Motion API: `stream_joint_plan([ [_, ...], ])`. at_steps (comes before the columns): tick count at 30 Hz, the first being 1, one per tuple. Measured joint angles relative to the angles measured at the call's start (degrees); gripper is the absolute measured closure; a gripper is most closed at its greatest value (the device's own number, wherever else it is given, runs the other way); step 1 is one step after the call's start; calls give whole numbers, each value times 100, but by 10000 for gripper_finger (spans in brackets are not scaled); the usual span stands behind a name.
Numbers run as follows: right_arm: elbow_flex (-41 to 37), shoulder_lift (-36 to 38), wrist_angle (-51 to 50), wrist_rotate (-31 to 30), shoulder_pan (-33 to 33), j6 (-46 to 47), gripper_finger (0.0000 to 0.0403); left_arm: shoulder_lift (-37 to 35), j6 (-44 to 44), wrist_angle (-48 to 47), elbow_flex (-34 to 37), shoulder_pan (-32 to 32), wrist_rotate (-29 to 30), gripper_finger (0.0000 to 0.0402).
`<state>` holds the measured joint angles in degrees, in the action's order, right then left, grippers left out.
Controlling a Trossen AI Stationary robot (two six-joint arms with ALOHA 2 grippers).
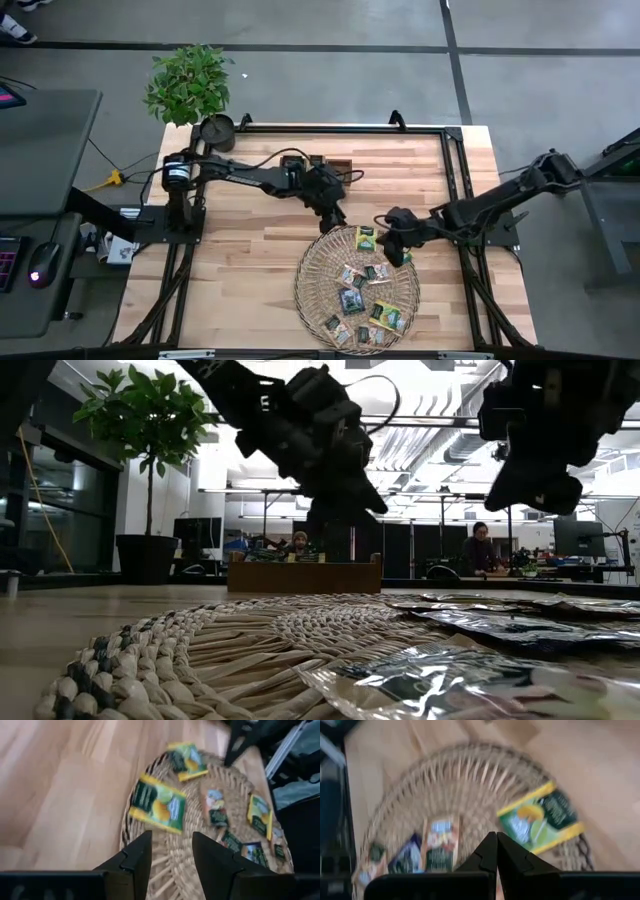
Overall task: Pick & Place Tea
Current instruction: Put the yellow tea bag in the middle section of the wooden organizer
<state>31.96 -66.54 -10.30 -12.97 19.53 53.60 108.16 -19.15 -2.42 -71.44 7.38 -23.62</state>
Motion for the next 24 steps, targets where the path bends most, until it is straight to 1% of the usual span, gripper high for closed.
stream_joint_plan([
  [3,213,-374,-257,404,-33,-113,402,43,-92,70,-15,0,-115,263],
  [5,380,-664,-453,569,-67,-170,402,49,-118,37,-13,0,-146,263],
  [15,1015,-1935,-808,934,-308,-500,403,52,-212,190,-13,2,-141,263],
  [19,1093,-2188,-837,961,-319,-459,403,52,-215,198,-13,2,-136,263],
  [24,1115,-2218,-842,949,-319,-318,403,52,-215,228,-13,2,-135,263],
])
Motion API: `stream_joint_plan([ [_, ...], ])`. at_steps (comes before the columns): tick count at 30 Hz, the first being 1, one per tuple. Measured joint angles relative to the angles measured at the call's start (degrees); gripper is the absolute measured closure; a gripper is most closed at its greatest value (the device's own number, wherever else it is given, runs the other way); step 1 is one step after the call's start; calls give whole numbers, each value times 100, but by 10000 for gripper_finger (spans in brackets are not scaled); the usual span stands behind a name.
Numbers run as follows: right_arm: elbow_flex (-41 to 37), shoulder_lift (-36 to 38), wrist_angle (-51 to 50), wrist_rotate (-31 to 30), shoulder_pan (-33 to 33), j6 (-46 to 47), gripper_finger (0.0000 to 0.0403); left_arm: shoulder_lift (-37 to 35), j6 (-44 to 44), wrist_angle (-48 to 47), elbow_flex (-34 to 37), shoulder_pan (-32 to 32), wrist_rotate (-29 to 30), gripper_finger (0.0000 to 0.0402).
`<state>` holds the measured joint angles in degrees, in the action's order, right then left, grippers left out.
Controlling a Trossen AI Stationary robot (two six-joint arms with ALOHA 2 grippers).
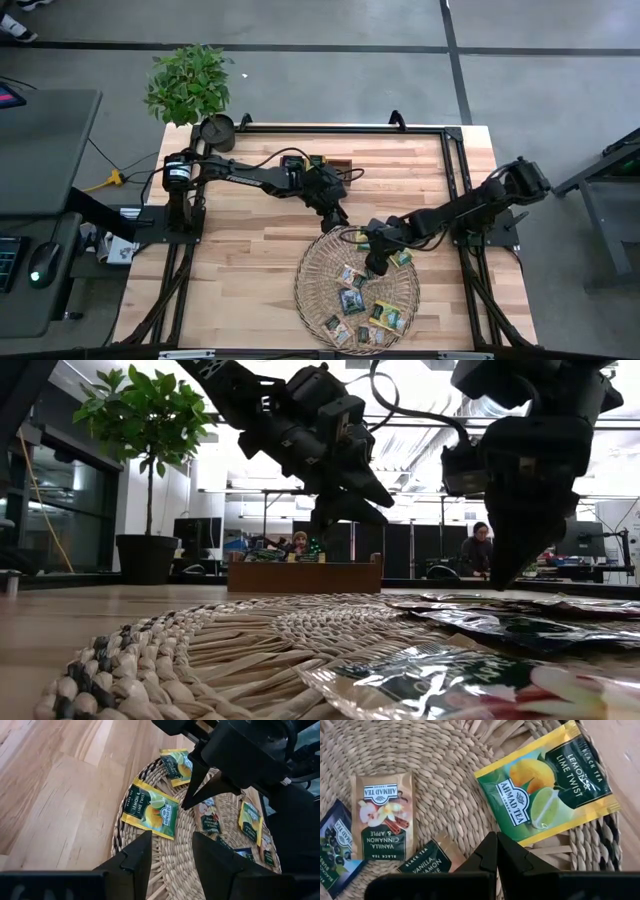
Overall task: Pick & Place Tea
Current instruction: Put the yellow tea bag in the middle section of the wooden organizer
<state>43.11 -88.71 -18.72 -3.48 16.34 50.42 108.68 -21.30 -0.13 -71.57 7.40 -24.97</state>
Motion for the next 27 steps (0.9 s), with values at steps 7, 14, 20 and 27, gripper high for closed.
stream_joint_plan([
  [7,0,0,-55,-8,-83,231,403,0,0,1,2,0,4,263],
  [14,0,0,-95,70,-262,717,403,0,-4,1,2,0,62,263],
  [20,0,-1,-100,111,-286,872,403,0,-17,1,4,0,66,263],
  [27,-2,-80,-223,89,-286,939,403,0,-17,1,7,0,66,263],
])
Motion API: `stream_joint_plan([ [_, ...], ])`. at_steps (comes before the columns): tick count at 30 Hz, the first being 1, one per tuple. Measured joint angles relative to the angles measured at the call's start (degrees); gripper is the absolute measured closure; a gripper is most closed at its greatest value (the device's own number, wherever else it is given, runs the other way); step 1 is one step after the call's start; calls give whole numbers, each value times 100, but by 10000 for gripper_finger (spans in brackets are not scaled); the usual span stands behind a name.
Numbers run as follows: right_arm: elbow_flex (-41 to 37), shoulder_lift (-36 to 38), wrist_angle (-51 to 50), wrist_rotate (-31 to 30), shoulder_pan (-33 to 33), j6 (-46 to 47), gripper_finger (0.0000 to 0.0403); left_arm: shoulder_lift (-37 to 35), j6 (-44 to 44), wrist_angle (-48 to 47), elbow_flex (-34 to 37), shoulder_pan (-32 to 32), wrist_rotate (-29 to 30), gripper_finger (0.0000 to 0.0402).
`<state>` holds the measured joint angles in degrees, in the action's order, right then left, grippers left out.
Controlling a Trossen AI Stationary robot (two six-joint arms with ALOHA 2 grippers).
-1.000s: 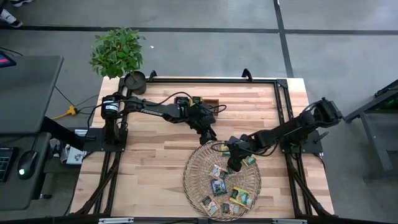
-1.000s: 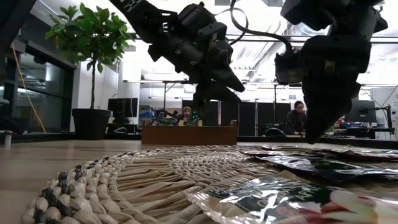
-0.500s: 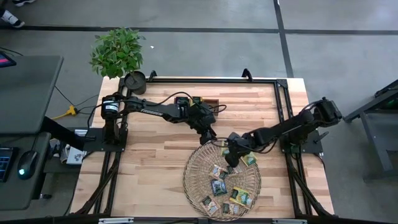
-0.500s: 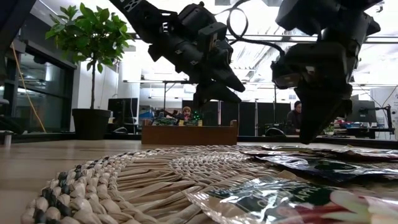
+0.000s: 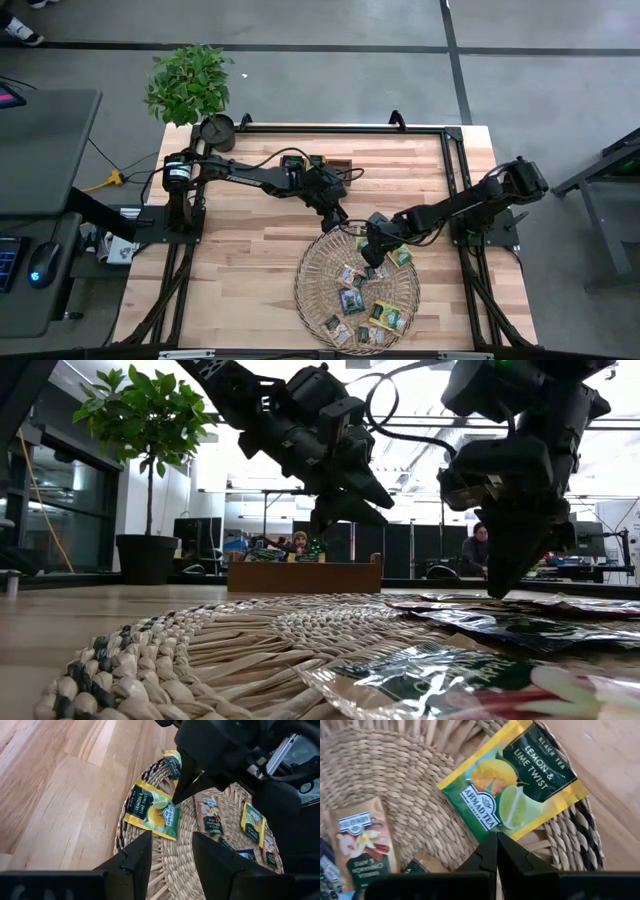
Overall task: Pick & Place Tea
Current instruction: Put the yellow tea bag in the middle section of the wooden organizer
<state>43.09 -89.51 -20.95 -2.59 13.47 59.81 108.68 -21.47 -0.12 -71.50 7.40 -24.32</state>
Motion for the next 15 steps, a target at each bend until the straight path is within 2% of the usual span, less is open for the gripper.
stream_joint_plan([
  [9,11,-289,44,105,-2,154,403,81,-220,41,0,0,155,263],
  [15,9,-302,105,106,-2,170,403,420,-802,142,-3,-2,-94,263],
])
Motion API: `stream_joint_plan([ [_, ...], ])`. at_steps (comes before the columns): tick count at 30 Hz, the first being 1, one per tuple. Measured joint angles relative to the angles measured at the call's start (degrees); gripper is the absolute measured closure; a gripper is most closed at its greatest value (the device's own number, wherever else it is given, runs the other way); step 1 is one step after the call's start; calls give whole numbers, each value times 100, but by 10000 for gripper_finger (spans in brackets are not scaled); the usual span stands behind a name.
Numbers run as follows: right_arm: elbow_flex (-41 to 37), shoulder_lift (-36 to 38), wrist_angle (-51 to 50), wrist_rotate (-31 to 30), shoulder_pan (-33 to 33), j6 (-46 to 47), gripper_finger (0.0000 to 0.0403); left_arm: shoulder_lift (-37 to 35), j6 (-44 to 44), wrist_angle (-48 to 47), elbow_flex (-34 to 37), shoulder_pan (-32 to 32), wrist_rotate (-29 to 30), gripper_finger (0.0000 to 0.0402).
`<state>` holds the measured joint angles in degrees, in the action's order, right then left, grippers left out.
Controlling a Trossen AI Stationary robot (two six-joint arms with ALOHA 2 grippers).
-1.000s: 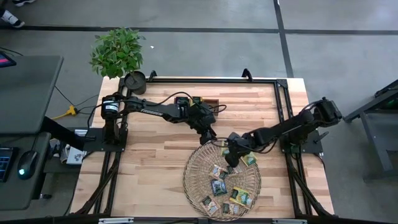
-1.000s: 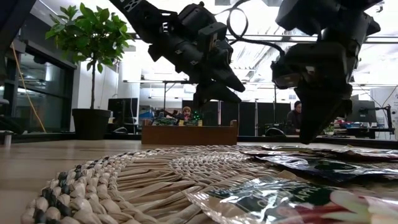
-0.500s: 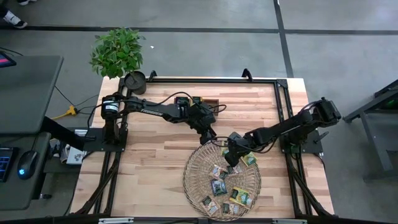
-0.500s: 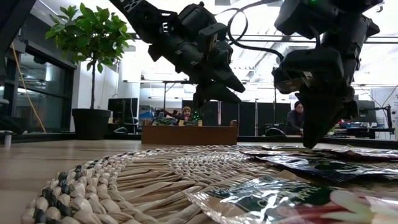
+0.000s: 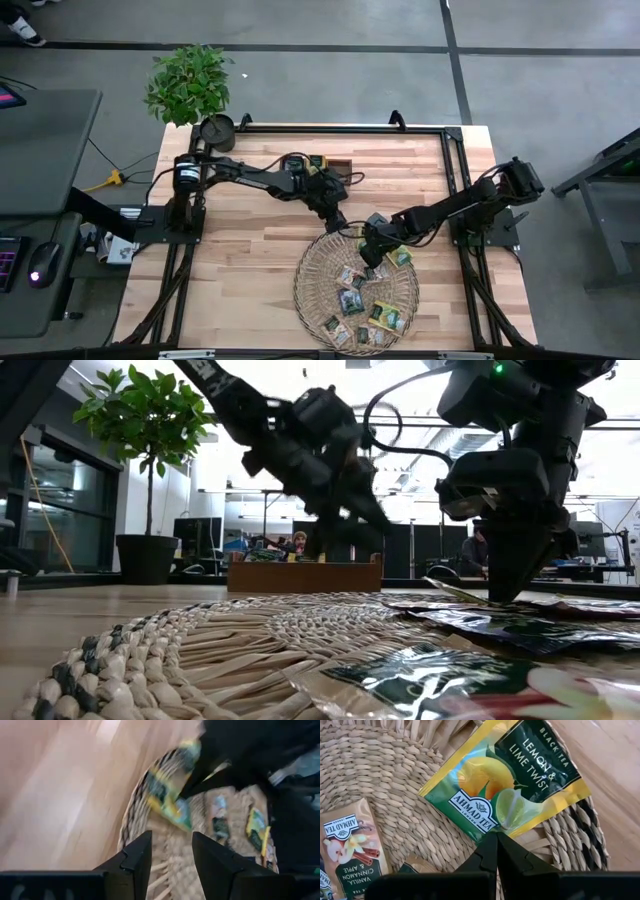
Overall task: Pick & Place Tea
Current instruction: Put the yellow tea bag in the middle section of the wooden organizer
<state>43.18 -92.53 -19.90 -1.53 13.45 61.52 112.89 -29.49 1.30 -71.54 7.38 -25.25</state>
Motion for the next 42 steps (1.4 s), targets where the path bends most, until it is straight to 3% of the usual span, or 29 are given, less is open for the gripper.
stream_joint_plan([
  [12,-11,-7,29,7,4,0,403,334,-1407,813,3,11,-43,263],
  [18,-15,-13,104,-33,4,0,403,331,-1874,874,3,-31,390,263],
  [35,-20,-20,198,-93,2,0,403,483,-1957,879,-49,-209,787,263],
  [42,-22,-20,233,-93,2,0,403,471,-1876,891,-56,-256,1131,219],
])
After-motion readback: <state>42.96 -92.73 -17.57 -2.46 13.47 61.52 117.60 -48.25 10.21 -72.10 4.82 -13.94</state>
